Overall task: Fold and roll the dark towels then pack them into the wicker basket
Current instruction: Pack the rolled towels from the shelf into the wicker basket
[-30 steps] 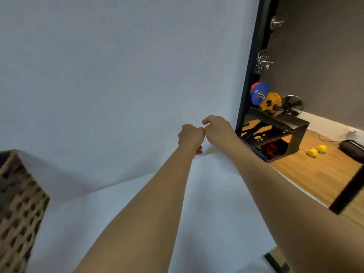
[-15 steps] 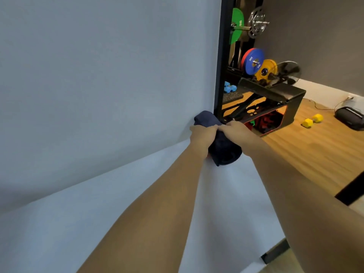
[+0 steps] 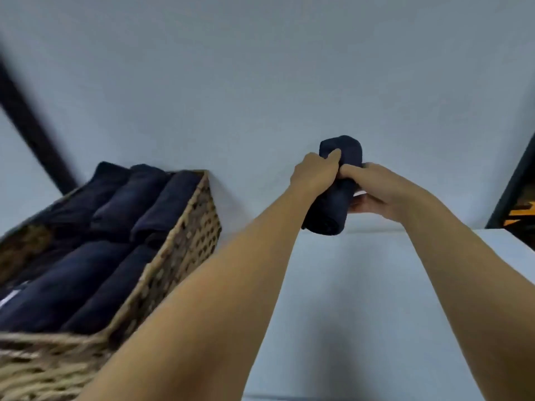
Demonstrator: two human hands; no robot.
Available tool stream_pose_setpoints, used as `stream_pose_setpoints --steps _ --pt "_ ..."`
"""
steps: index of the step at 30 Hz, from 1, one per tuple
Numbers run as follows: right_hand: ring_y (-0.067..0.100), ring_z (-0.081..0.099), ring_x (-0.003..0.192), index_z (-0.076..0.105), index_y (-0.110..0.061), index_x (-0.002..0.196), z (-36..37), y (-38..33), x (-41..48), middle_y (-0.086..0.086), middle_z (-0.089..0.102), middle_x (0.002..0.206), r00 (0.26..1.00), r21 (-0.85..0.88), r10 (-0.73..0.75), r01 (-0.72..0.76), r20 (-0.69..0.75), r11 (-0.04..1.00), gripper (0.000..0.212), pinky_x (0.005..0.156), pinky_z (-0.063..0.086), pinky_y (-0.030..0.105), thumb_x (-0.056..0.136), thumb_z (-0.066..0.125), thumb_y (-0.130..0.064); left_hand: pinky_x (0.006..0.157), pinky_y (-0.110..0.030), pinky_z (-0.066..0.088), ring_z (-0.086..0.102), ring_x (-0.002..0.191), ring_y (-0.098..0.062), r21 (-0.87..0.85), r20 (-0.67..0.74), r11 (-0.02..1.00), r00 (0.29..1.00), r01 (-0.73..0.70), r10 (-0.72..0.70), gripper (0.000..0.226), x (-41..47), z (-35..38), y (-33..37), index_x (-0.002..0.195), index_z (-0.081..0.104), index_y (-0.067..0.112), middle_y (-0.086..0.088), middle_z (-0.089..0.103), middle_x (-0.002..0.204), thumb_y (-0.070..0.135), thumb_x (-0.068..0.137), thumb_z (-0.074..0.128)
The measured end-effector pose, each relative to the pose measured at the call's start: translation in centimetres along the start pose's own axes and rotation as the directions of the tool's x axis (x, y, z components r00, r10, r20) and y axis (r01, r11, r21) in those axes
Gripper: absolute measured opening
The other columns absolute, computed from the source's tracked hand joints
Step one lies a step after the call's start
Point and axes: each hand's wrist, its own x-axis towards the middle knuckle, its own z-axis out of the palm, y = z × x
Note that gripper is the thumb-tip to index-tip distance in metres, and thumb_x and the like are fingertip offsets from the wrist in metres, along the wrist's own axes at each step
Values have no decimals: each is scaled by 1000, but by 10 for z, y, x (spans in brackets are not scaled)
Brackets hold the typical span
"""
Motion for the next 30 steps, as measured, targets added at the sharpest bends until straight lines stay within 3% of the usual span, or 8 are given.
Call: stream_pose_setpoints --steps 4,7,10,14,21,26,28,30 --pt "21 71 96 43 -23 129 118 -34 -9 0 65 114 982 56 -173 169 73 984 45 75 61 44 88 58 -12 85 -35 50 60 100 -26 113 -111 992 992 -49 62 49 -28 -127 -34 122 55 7 -10 62 116 47 95 47" --pt "22 69 101 41 -26 135 198 -49 -16 -1 61 122 964 61 -213 205 158 977 51 71 61 43 87 55 -13 77 -32 46 60 96 -27 196 -165 978 981 -66 100 42 -55 -212 -66 113 60 2 -15 64 113 39 98 48" --pt "25 66 104 39 -23 140 272 -59 -26 3 58 127 957 75 -200 188 210 979 56 67 61 42 86 55 -15 90 -39 50 61 105 -29 279 -207 957 968 -83 144 37 -88 -282 -98 112 61 2 -14 64 113 34 100 48" --pt "28 65 103 24 -24 151 350 -63 -43 7 50 136 953 44 -138 131 270 990 79 66 61 43 81 61 -21 100 -41 45 55 116 -24 399 -228 913 956 -83 186 42 -126 -348 -136 130 54 8 -8 57 131 36 101 45" --pt "30 66 100 13 -19 154 427 -62 -68 11 44 142 922 -103 -47 94 383 990 78 67 62 41 94 61 -32 88 -33 44 56 112 -27 394 -277 919 956 18 100 34 -165 -407 -185 117 58 6 -13 59 124 34 101 46" --pt "18 64 83 35 -10 142 446 -52 -68 2 60 99 914 -170 -19 96 406 981 49 61 58 31 100 52 -30 94 -33 40 51 120 -30 432 -293 899 954 68 68 40 -164 -416 -210 130 53 4 -14 54 134 32 100 49" --pt "16 63 84 29 -10 146 451 -51 -66 6 60 110 925 -177 -29 103 378 979 55 54 56 29 100 53 -29 91 -28 36 50 122 -29 445 -291 894 953 56 85 40 -162 -417 -212 130 52 5 -14 54 135 31 99 52" --pt "20 64 93 20 -12 152 455 -48 -61 9 54 130 940 -179 -65 131 334 975 65 57 58 33 99 54 -28 89 -25 33 49 124 -29 450 -299 893 946 28 121 42 -160 -414 -214 134 50 7 -13 53 138 30 99 53"
